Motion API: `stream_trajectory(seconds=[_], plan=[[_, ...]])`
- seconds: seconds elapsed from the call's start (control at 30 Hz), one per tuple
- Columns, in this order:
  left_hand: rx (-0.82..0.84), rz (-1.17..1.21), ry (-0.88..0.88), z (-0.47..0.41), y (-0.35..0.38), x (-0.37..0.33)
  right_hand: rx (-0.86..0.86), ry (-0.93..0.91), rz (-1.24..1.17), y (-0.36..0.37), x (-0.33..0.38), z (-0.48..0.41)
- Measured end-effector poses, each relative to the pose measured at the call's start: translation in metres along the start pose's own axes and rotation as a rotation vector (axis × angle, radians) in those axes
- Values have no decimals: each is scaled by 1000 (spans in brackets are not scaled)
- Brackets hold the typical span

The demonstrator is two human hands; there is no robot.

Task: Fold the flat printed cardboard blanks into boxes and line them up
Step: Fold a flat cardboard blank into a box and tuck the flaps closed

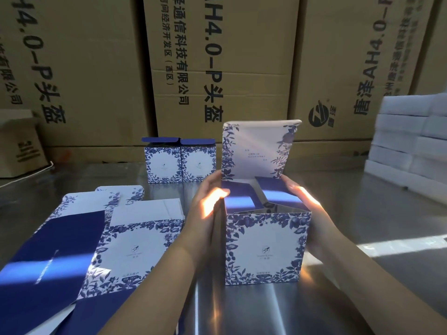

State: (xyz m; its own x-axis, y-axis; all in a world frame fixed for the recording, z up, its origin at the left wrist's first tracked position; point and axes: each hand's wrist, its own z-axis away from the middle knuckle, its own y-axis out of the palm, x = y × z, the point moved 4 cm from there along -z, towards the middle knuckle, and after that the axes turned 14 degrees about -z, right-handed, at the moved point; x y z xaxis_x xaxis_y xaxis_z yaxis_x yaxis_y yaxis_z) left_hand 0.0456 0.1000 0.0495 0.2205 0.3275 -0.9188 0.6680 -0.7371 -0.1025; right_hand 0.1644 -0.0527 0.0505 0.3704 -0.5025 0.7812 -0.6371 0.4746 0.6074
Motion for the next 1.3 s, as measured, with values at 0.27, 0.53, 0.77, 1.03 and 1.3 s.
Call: stream_trajectory(seconds=[0.27, 0.53, 0.77, 1.03, 1.3], plan=[[40, 155, 11, 0, 2, -7, -50, -22, 30, -1, 3, 3], [-55, 47, -54, 2, 6, -7, -62, -60, 79, 5, 6, 5], [-39, -115, -47, 1, 3, -7, -9, -18, 205, 8, 8, 6], [-13, -102, 38, 5, 4, -10, -9, -43, 188, 5, 8, 5], [-16, -128, 82, 6, 0, -23, 0, -81, 207, 7, 14, 7]])
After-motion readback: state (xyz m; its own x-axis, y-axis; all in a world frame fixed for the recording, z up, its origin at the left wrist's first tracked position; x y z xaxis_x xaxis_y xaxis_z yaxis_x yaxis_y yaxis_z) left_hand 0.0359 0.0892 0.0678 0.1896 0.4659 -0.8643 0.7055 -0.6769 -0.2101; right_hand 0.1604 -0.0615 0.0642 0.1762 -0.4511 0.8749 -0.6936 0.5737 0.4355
